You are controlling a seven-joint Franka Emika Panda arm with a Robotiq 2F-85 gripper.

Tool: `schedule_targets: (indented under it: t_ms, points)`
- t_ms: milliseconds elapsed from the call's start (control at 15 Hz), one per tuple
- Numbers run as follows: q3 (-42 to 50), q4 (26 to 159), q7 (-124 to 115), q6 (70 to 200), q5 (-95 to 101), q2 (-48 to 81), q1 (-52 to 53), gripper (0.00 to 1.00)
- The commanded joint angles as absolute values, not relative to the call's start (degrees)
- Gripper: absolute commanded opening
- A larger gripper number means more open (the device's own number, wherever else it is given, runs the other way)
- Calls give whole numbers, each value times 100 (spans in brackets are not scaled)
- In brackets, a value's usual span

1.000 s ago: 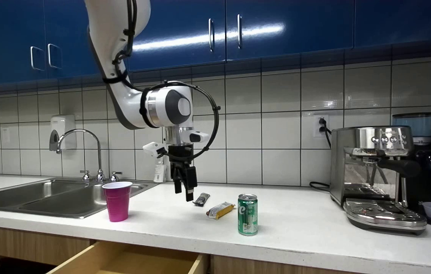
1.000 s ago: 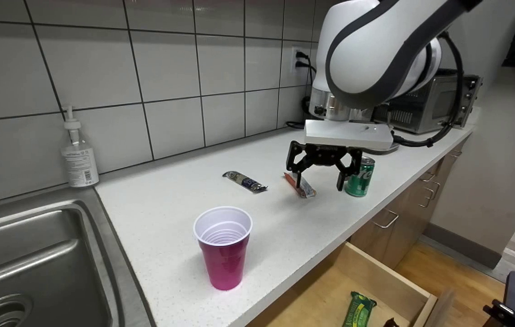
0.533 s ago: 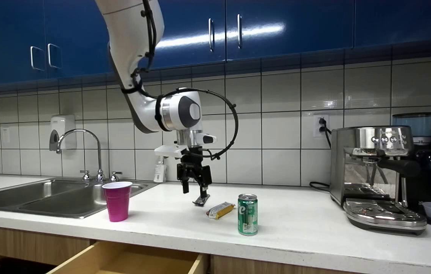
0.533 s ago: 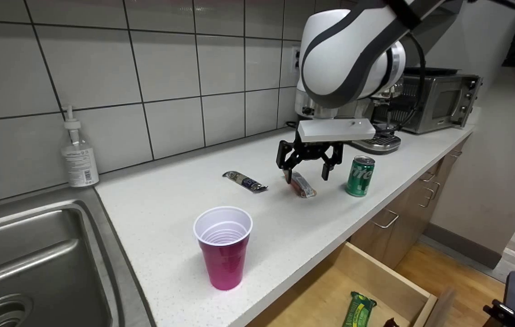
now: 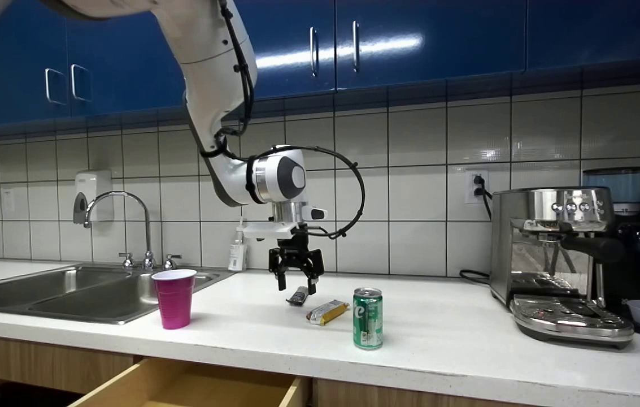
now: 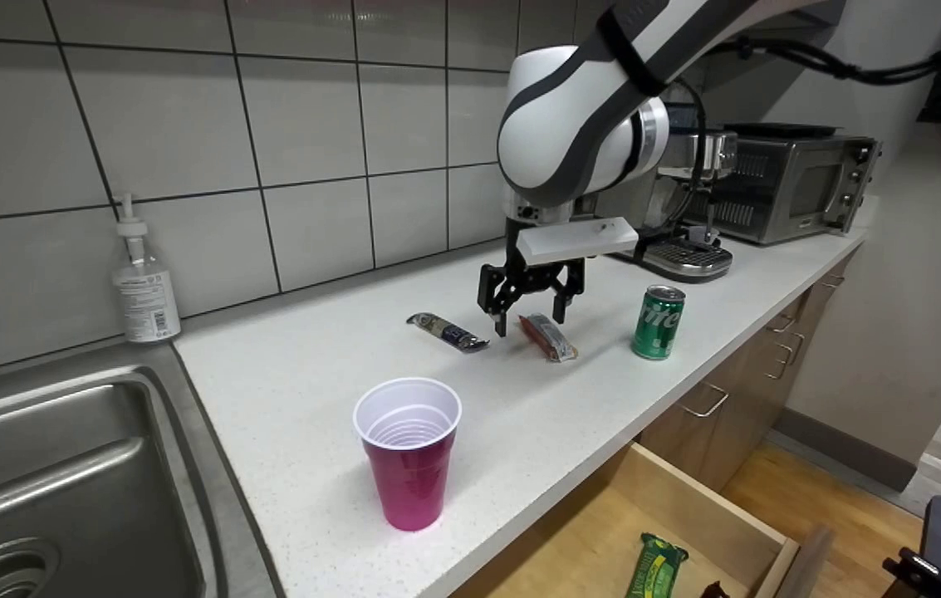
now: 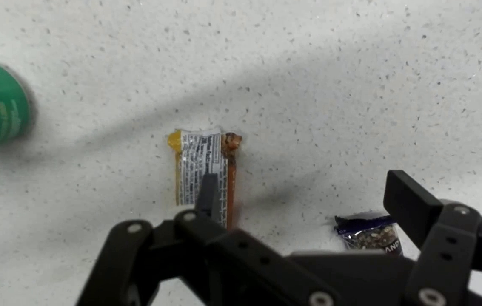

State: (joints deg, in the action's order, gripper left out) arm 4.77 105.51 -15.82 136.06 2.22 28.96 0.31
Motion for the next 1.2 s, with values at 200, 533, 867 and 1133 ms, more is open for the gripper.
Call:
schedule_targets:
  t_ms: [200, 533, 867, 1133]
  points:
    - [188, 9080, -751, 12261, -68, 3605, -99, 100]
    - [231, 8246, -659, 11601, 36, 4082, -44, 100]
    - [252, 7871, -581, 11531, 78, 4374, -39, 100]
    - [246, 7632, -546, 11464, 70, 4554, -45, 100]
